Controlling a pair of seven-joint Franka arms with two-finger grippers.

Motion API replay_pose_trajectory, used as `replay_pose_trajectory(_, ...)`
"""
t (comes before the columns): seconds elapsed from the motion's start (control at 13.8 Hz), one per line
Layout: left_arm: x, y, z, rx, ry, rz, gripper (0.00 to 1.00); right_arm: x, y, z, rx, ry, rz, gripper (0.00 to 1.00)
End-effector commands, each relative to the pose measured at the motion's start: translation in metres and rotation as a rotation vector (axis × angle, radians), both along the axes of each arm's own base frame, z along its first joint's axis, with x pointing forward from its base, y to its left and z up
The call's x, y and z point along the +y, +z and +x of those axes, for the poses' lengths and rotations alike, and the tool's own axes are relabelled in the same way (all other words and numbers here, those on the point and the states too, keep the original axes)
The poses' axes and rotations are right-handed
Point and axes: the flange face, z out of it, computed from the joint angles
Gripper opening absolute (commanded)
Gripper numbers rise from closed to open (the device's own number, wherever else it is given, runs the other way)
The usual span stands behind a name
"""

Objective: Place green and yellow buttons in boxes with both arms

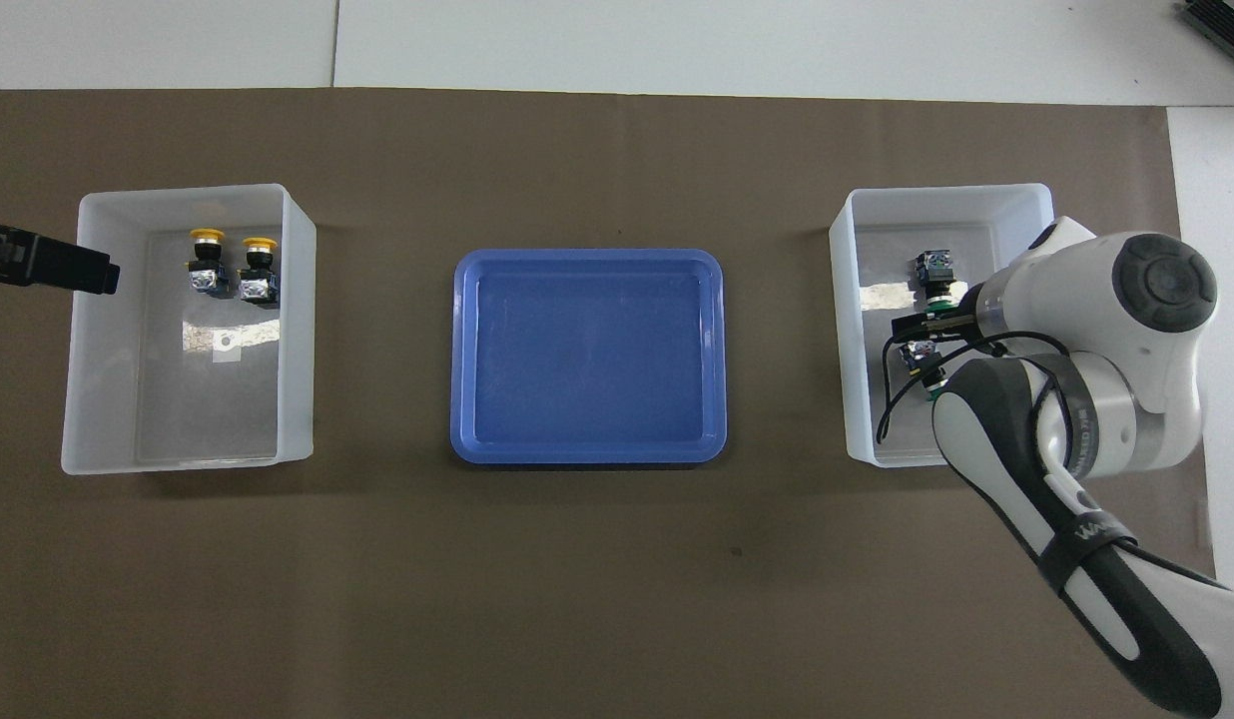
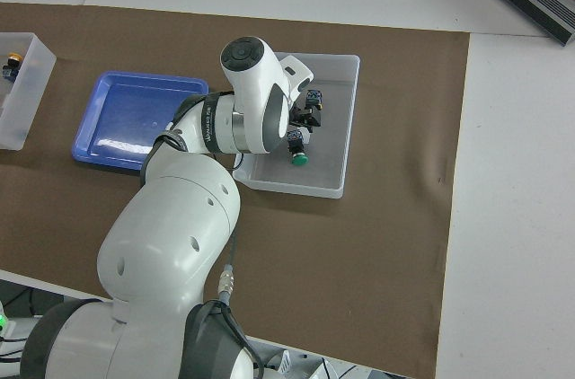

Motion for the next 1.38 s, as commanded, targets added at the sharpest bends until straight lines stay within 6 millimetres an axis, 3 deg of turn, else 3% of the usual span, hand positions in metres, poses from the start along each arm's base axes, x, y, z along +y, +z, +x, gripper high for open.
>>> replay_pose_trajectory(0.0,-0.004,0.004,-0.005,0.029,0.004,0.025,1.0,0.0,0.056,0.002,-0.001,-0.054,0.003,1.0)
replay_pose_trajectory(0.07,-0.006,0.004,-0.005,0.031,0.005,0.025,1.0,-0.002,0.077,0.0,0.013,-0.073,0.0,1.0)
replay_pose_trajectory(0.22,0.009,-0.003,-0.002,0.032,0.03,0.028,1.0,-0.005,0.111,-0.009,0.005,-0.134,0.001,1.0)
replay_pose_trajectory(0.44,0.014,-0.027,-0.022,0.106,0.038,0.033,1.0,-0.015,0.149,-0.022,0.016,-0.166,-0.004,1.0)
replay_pose_trajectory(0.87,0.013,-0.028,-0.024,0.104,0.037,0.032,1.0,-0.043,0.226,-0.036,0.051,-0.23,0.008,1.0)
replay_pose_trajectory(1.09,0.013,-0.028,-0.024,0.106,0.037,0.033,1.0,-0.061,0.253,-0.049,0.057,-0.264,0.006,1.0)
replay_pose_trajectory(1.31,0.013,-0.028,-0.024,0.104,0.037,0.032,1.0,-0.068,0.266,-0.053,0.067,-0.267,-0.002,1.0)
